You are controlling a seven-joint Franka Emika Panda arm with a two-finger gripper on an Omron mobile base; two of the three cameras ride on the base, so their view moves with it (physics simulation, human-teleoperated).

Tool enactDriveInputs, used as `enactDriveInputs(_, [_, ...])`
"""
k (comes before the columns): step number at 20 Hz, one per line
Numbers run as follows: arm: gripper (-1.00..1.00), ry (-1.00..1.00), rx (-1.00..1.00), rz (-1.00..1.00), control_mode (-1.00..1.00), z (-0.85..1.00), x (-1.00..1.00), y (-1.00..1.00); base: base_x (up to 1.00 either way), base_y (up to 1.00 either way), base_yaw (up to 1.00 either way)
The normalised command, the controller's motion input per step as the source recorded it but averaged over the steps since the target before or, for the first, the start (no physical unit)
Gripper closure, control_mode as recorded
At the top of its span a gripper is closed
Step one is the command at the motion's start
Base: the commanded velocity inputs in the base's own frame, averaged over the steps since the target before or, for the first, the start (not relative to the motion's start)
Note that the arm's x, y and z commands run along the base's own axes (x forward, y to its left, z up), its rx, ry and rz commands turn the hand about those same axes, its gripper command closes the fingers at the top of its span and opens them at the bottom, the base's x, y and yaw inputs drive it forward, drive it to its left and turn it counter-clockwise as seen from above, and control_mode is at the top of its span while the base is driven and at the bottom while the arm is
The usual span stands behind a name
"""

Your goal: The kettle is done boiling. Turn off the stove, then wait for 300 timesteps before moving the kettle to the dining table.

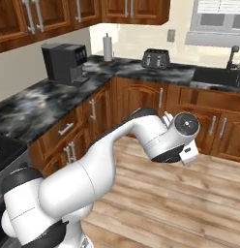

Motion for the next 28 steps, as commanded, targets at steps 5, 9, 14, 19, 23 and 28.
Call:
enactDriveInputs(5, [1.00,0.00,0.00,0.00,1.00,0.00,0.00,0.00,0.03,-0.01,-0.42])
enactDriveInputs(9, [1.00,0.00,0.00,0.00,1.00,0.00,0.00,0.00,0.09,0.00,-0.42])
enactDriveInputs(14, [1.00,0.00,0.00,0.00,1.00,0.00,0.00,0.00,0.15,0.00,-0.43])
enactDriveInputs(19, [1.00,0.00,0.00,0.00,1.00,0.00,0.00,0.00,0.16,0.00,-0.43])
enactDriveInputs(23, [1.00,0.00,0.00,0.00,1.00,0.00,0.00,0.00,0.15,0.00,-0.44])
enactDriveInputs(28, [1.00,0.00,0.00,0.00,1.00,0.00,0.00,0.00,0.15,0.00,-0.43])
